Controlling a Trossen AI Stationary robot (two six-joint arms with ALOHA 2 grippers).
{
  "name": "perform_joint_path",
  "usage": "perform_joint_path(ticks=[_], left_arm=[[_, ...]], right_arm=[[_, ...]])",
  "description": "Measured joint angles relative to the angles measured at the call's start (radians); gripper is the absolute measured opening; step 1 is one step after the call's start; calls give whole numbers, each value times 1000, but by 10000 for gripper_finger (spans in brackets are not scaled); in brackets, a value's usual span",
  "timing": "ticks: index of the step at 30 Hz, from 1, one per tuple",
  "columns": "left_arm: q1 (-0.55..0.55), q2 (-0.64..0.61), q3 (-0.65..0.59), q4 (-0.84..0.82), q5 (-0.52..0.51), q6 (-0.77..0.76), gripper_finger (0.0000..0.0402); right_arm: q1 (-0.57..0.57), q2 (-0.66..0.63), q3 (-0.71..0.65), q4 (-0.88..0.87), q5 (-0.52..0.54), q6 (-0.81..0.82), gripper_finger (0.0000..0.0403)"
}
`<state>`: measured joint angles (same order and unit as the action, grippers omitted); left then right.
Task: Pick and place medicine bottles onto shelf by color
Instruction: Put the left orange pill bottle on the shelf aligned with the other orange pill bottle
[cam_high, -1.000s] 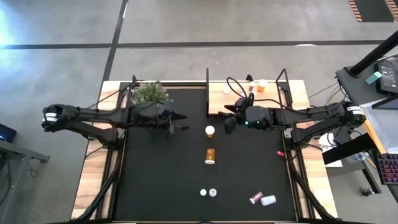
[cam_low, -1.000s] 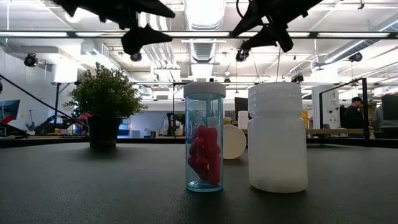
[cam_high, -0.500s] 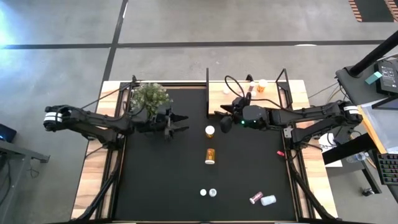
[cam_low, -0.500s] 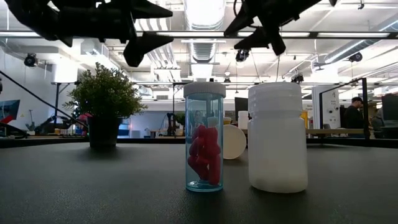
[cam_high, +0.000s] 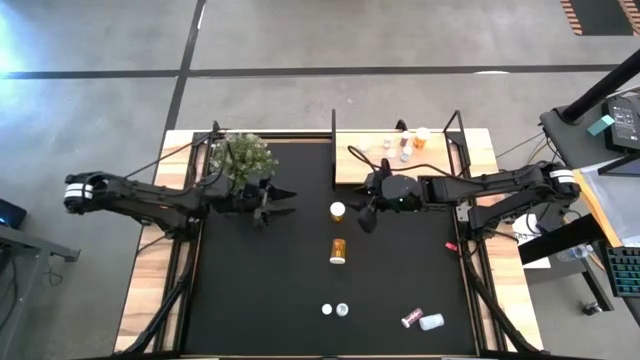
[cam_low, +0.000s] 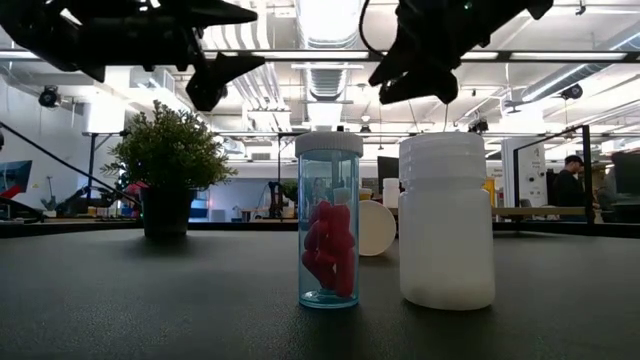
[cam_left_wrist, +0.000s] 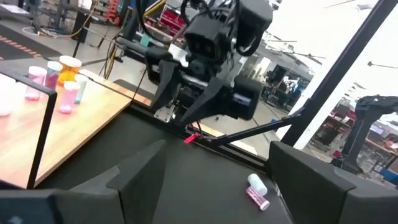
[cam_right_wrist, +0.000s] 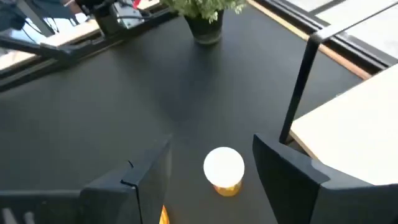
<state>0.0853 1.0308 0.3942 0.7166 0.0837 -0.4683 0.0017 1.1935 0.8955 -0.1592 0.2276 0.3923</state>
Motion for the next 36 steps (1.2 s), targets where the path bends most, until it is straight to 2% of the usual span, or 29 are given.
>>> perform_joint_path(ticks=[7,13,21,25,29,36], left_arm=[[0,-28,-38,6,0,-37,267],[0,-49,-59,19,1,-50,267],[0,-59,-63,16,24,-50,267],[1,-66,-64,17,25,-49,267],[7,-72,-65,17,27,-50,267],[7,-69,-65,34,27,-77,267]], right_arm=[[0,32,0,18,0,28,217],[0,83,0,16,-23,118,216],[2,108,0,43,-30,139,195],[2,106,0,43,-51,232,192],[2,114,0,32,-53,269,214],[2,167,0,17,-53,415,281]])
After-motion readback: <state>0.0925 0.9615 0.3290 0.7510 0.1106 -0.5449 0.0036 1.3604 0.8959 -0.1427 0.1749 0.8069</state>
